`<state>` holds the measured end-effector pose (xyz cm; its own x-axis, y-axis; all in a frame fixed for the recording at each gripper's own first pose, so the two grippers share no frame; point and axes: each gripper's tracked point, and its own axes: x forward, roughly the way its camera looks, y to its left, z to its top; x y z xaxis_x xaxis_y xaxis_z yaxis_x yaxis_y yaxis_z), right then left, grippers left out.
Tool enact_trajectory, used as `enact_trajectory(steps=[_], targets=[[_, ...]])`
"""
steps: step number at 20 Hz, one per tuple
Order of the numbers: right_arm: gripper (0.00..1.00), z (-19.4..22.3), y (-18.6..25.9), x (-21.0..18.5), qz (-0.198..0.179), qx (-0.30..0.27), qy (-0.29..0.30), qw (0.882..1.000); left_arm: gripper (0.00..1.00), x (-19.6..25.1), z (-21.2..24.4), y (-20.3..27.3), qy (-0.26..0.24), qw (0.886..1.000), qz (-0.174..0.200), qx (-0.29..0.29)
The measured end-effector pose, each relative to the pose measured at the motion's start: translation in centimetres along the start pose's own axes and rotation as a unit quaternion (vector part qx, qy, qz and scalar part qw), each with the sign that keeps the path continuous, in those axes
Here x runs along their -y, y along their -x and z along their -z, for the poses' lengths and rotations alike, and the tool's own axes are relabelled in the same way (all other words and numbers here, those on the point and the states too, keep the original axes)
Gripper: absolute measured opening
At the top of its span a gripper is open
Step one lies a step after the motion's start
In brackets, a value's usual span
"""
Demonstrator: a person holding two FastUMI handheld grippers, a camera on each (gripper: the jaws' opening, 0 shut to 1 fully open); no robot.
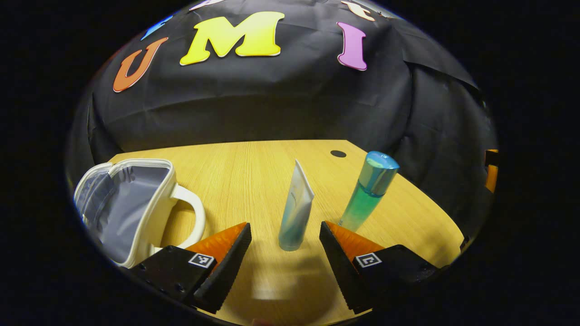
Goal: First open the suitcase, pack the skin care products into it, and then close the suitcase.
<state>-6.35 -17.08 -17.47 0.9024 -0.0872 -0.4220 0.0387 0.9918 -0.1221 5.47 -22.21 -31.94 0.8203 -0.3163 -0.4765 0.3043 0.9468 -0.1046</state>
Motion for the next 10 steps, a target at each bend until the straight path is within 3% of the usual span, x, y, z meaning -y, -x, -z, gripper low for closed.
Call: enact_trajectory(steps=[7, 10], targets=[[0.81, 1.0, -0.2, 1.1, 0.010, -0.014, -0.008, 1.000, 0.69, -0.4, 2.0, -2.6, -0.003, 0.999, -0.010, -0.051], [0.81, 1.2, -0.6, 0.8, 0.004, -0.013, -0.004, 1.000, 0.49, -0.9, 2.0, -2.7, -0.001, 0.998, -0.011, -0.058]])
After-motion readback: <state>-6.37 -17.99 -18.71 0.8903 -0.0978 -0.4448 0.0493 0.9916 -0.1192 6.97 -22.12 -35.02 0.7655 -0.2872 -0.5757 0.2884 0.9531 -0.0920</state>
